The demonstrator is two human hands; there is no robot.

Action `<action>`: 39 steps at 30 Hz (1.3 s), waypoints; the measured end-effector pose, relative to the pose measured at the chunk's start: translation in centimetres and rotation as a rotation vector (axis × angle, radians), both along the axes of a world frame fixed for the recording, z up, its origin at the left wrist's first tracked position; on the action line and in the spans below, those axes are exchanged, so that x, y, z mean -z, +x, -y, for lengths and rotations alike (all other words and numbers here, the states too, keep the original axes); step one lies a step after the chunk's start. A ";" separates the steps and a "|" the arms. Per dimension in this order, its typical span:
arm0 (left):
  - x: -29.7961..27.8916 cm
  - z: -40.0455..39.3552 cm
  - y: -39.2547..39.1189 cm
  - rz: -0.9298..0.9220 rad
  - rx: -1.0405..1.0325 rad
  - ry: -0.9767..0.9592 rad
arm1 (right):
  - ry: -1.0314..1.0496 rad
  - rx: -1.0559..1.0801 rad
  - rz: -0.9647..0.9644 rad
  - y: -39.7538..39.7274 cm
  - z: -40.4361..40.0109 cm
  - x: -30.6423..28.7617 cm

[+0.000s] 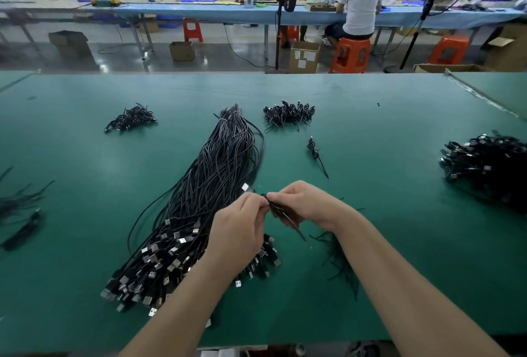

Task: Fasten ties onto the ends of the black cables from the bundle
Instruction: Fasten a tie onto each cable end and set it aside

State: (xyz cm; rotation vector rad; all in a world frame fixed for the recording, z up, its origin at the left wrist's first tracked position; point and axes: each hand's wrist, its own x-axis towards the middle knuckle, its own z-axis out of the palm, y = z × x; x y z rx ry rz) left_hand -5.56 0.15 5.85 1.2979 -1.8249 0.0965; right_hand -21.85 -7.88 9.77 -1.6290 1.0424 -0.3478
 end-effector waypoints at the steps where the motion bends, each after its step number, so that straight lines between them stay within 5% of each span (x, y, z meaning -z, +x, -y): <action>1: 0.2 0.0 0.1 0.068 0.017 -0.049 | 0.046 0.001 0.003 0.0 0.0 0.2; 4: 0.3 0.1 0.3 -0.042 -0.008 0.054 | 0.078 0.043 0.013 0.0 -0.1 0.9; 8: 0.1 1.3 0.8 -0.672 -0.100 0.571 | -0.269 0.063 0.025 -0.1 -0.1 1.8; 12: -0.5 1.8 1.4 -1.249 0.021 0.931 | -0.317 0.037 0.037 0.1 -0.4 1.5; 16: -0.6 1.5 0.7 -1.176 0.020 0.869 | -0.330 0.068 0.001 0.6 -0.7 1.1; 21: -0.6 0.5 0.1 -0.390 -0.072 0.359 | 0.028 0.220 0.198 1.3 -0.8 0.9; 24: -0.4 0.1 0.4 -0.182 -0.022 0.212 | 0.208 0.229 0.308 1.3 -1.0 0.9; 28: -0.4 0.2 0.6 -0.330 -0.089 0.258 | 0.182 0.182 0.423 1.2 -1.4 1.6; 33: -1.1 0.8 1.0 -1.032 -0.070 0.645 | -0.260 0.062 0.264 1.1 -1.4 1.9; 39: -1.2 0.8 0.8 -1.116 0.003 0.737 | -0.458 0.132 0.225 1.2 -1.1 2.3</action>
